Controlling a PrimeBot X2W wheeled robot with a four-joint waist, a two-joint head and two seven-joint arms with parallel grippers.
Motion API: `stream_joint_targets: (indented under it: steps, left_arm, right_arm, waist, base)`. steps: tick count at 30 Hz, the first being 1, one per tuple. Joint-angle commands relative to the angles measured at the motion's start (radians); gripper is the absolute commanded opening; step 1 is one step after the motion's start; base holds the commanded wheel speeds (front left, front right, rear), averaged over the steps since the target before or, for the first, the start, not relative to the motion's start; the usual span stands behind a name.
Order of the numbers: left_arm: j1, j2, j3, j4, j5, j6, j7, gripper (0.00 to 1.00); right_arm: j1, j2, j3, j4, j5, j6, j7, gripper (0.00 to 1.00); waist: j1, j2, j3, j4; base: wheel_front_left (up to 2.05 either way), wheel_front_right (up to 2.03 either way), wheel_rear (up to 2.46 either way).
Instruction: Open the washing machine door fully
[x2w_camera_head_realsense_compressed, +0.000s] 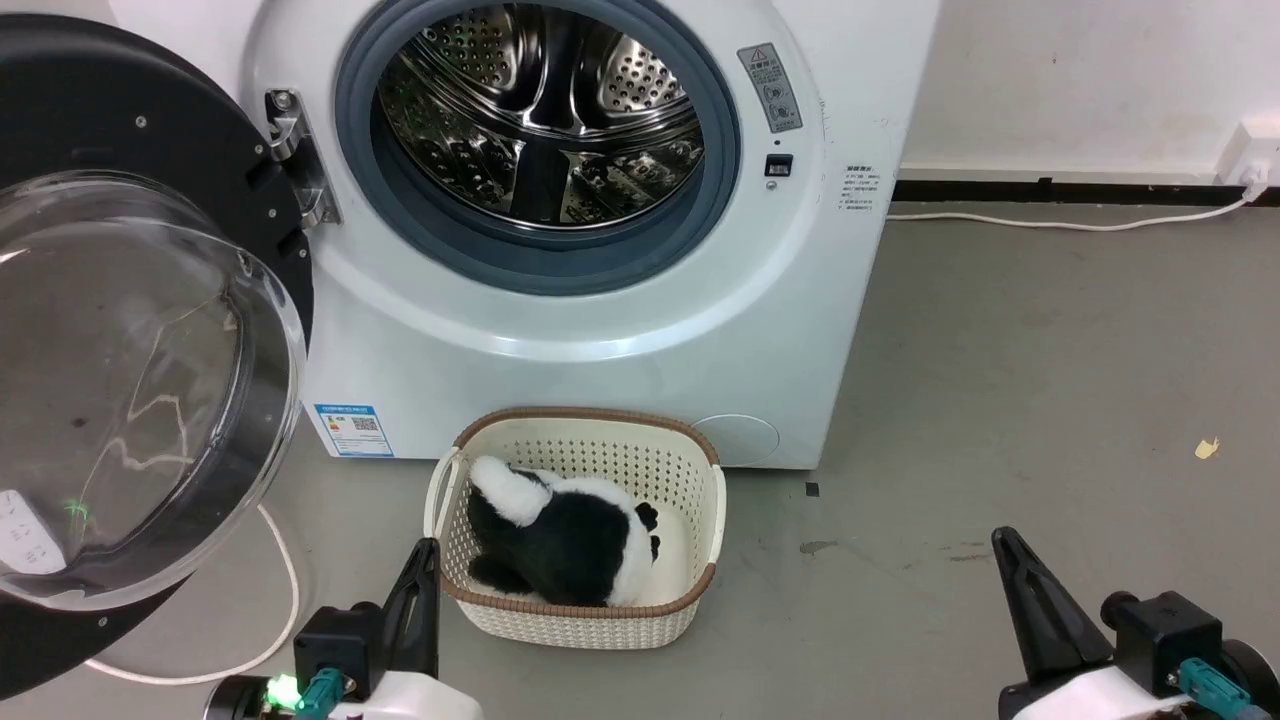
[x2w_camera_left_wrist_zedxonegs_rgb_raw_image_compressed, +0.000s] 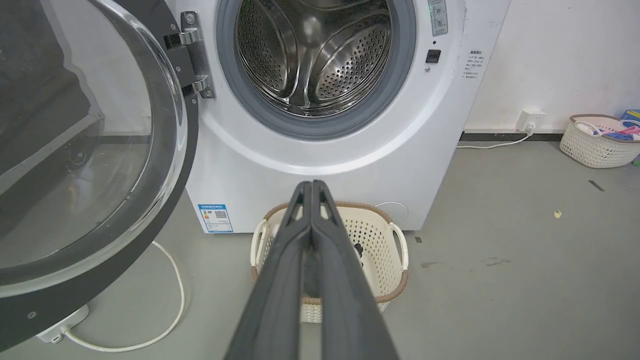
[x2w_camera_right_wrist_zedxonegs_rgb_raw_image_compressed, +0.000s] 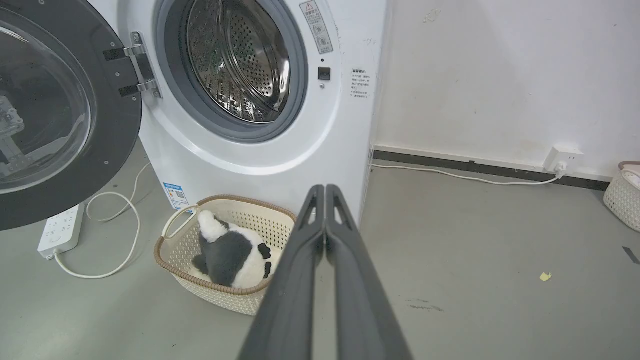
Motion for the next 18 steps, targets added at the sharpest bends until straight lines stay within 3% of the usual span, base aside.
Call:
stream_joint_targets:
  steps: [1, 18]
  left_arm:
    - [-0.017, -0.007, 0.010, -0.007, 0.012, -0.007, 0.006, 0.00]
    - [-0.023, -0.023, 0.053, -0.029, 0.051, -0.028, 0.040, 0.00]
  right_arm:
    - [-0.015, 0.003, 0.003, 0.003, -0.010, 0.000, 0.005, 0.00]
    - [-0.035, 0.004, 0.008, 0.004, -0.025, 0.001, 0.032, 0.00]
  waist:
    - [-0.0001, 0.0000, 0.000, 0.000]
    - [-0.0001, 0.0000, 0.005, -0.002]
  base:
    - [0.00, 0.00, 0.00]
    - [0.00, 0.00, 0.00]
